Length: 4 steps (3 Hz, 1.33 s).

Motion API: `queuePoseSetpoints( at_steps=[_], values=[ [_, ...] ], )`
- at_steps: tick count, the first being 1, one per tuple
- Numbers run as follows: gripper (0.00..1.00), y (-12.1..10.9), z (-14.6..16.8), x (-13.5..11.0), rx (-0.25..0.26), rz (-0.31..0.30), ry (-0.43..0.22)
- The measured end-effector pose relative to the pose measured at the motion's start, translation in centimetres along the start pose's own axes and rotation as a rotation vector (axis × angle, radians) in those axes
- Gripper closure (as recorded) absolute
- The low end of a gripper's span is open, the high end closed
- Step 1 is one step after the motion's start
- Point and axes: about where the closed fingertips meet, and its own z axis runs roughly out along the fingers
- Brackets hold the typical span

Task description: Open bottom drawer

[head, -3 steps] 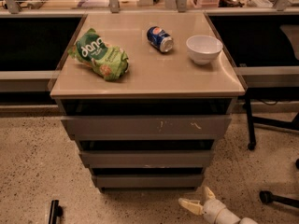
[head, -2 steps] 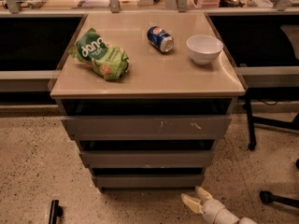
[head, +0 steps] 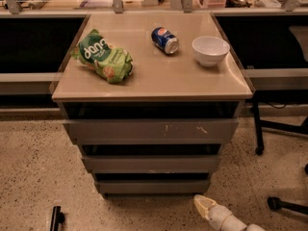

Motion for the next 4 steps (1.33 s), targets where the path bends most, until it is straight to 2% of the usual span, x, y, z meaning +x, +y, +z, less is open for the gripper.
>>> queuePoseSetpoints(
  at_steps=[1, 2, 3, 4],
  values=[
    [1.00, -1.4, 1.4, 0.4, 0.030, 0.019, -0.043],
    [1.00, -3.2, 5.4, -0.3, 0.025, -0.010, -0.121],
    [1.00, -6.3, 9.3, -1.1, 0.028, -0.065, -0.133],
    [1.00, -7.5, 13.7, -1.1, 0.023, -0.128, -0.052]
  ],
)
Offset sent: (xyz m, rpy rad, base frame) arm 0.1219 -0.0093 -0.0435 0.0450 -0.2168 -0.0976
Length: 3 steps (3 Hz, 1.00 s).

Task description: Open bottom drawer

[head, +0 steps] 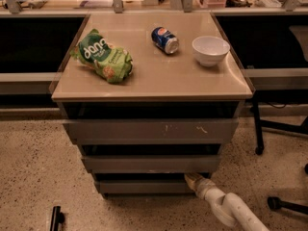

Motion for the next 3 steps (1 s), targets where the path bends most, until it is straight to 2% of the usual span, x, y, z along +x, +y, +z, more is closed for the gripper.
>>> queuePoseSetpoints(
  at_steps=[1, 3],
  values=[
    [1.00, 0.0, 0.0, 0.0, 0.000, 0.000, 0.000],
    [1.00, -0.6, 1.8, 1.4, 0.038, -0.041, 0.102]
  ],
)
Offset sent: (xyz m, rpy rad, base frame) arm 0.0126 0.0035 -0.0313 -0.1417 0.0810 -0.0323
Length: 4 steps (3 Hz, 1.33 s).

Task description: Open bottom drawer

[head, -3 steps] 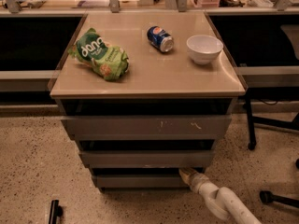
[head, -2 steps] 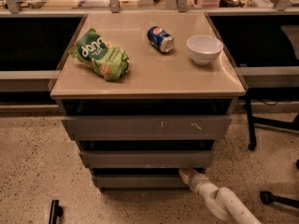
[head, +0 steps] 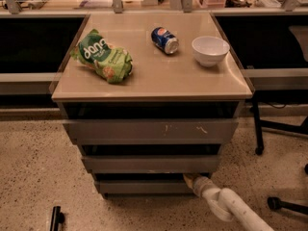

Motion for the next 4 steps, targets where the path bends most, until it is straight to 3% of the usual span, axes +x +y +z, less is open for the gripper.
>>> queuePoseSetpoints(
  at_steps=[3, 4],
  values=[
    [1.00, -1.9, 0.5, 1.1, 0.018, -0.023, 0.109],
    [1.00, -1.9, 0.4, 1.3, 0.018, -0.023, 0.112]
  ],
)
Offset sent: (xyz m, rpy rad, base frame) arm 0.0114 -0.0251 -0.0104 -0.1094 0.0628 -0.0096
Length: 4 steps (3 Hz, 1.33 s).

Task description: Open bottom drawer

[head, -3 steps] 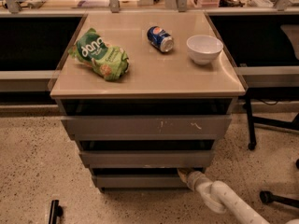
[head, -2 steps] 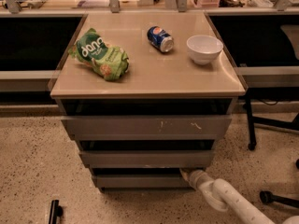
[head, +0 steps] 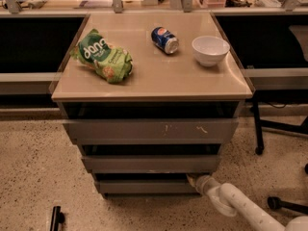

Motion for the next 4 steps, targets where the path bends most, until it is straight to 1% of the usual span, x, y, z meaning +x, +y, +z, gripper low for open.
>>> queuePoseSetpoints(
  at_steps=[1, 2, 3, 4],
  values=[
    [1.00, 0.8, 0.7, 0.3, -0.034, 0.002, 0.021],
    [1.00, 2.8, 1.4, 1.2, -0.110, -0.009, 0.078],
    [1.00, 4.1, 1.2, 1.8, -0.161, -0.014, 0.118],
    [1.00, 6.1, 0.2, 3.7, -0.227, -0.003, 0.164]
  ],
)
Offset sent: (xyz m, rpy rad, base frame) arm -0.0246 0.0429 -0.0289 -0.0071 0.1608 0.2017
